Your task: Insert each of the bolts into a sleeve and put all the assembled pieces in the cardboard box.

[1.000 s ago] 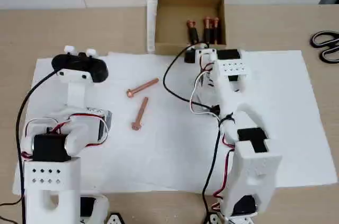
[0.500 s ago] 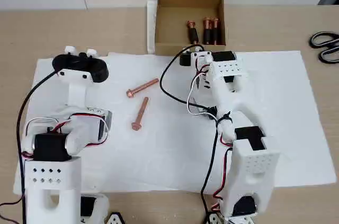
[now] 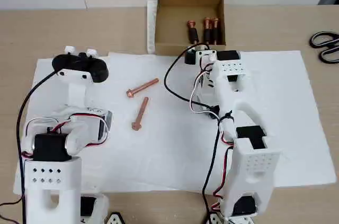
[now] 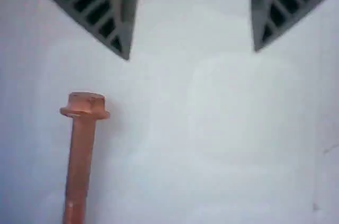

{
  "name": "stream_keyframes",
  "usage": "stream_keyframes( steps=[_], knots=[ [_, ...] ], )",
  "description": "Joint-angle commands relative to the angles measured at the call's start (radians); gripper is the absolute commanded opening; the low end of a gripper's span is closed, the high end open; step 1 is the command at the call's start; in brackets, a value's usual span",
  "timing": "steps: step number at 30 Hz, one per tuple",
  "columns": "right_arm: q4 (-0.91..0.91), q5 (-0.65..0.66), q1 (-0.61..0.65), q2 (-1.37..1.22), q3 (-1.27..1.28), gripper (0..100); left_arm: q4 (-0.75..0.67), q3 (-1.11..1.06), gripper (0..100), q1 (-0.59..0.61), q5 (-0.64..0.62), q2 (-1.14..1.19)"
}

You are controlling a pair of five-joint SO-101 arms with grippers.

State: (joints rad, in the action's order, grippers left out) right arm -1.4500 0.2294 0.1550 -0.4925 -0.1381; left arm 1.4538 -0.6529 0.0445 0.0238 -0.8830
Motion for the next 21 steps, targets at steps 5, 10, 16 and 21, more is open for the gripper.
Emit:
stream_keyframes(
  steps=[5, 10, 16, 21],
  knots=[
    [-0.151, -0.009, 0.008, 0.137, -0.101, 0.3, 0.009, 0.074, 14, 0.005, -0.008, 0.009],
    [-0.246, -0.002, -0.005, 0.265, -0.172, 0.3, 0.041, 0.179, 14, -0.002, -0.008, 0.098],
    [-0.260, -0.005, -0.045, 0.306, -0.170, 0.3, 0.149, 0.395, 14, -0.003, 0.035, 0.433],
    [-0.269, -0.008, -0.053, 0.305, -0.169, 0.3, 0.161, 0.504, 14, -0.028, 0.069, 0.638]
  ],
)
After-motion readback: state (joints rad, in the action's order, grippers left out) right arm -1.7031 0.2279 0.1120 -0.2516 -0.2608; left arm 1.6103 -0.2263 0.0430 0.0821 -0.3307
